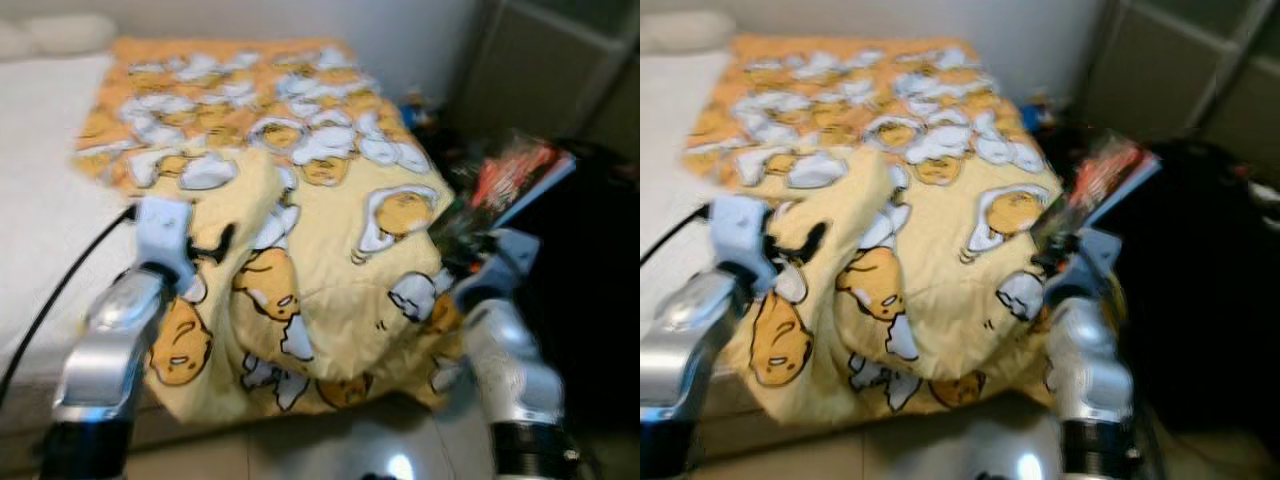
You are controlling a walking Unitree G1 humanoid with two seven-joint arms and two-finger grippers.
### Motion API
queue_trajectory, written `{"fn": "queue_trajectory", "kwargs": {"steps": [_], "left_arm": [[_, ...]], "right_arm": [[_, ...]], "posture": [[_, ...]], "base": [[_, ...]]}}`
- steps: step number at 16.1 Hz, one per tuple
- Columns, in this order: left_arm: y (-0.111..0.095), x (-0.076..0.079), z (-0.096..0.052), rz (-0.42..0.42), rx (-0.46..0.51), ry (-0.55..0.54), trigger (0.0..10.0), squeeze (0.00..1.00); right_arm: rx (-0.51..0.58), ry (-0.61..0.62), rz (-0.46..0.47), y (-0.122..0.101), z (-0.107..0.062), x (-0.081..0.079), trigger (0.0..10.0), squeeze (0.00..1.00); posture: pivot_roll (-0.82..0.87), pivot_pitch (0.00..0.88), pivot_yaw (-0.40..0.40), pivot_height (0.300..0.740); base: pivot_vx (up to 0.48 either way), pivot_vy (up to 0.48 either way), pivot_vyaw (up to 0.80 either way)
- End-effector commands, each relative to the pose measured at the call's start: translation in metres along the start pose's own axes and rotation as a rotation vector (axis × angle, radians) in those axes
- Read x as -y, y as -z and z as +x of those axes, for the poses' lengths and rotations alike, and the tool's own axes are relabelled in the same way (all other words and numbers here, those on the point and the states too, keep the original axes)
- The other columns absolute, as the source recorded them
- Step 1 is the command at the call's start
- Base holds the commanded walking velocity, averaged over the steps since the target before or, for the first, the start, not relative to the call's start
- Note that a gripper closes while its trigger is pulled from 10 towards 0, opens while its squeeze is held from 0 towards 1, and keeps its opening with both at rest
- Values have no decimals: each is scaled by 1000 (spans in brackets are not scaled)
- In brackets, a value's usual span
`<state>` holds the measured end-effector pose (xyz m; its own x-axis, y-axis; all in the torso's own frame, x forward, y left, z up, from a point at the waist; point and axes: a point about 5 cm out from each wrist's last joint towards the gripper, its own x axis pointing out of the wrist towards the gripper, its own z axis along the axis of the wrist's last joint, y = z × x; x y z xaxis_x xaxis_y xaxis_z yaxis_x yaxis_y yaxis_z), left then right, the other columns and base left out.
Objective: Clean up the room
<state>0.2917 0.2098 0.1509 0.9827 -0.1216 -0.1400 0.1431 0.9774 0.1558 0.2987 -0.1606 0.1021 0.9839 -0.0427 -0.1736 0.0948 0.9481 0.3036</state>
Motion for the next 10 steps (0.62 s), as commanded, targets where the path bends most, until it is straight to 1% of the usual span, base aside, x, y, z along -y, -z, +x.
{"fn": "queue_trajectory", "kwargs": {"steps": [1,10], "left_arm": [[-6,5,3,-6,18,23,10000,0],[-5,5,3,-19,17,25,10000,0]], "right_arm": [[61,-16,-36,-15,1,-2,10000,0],[45,-23,-51,-10,1,-3,10000,0]], "posture": [[48,0,-10,740],[53,0,-13,740]], "base": [[0,349,0],[0,348,0]]}}
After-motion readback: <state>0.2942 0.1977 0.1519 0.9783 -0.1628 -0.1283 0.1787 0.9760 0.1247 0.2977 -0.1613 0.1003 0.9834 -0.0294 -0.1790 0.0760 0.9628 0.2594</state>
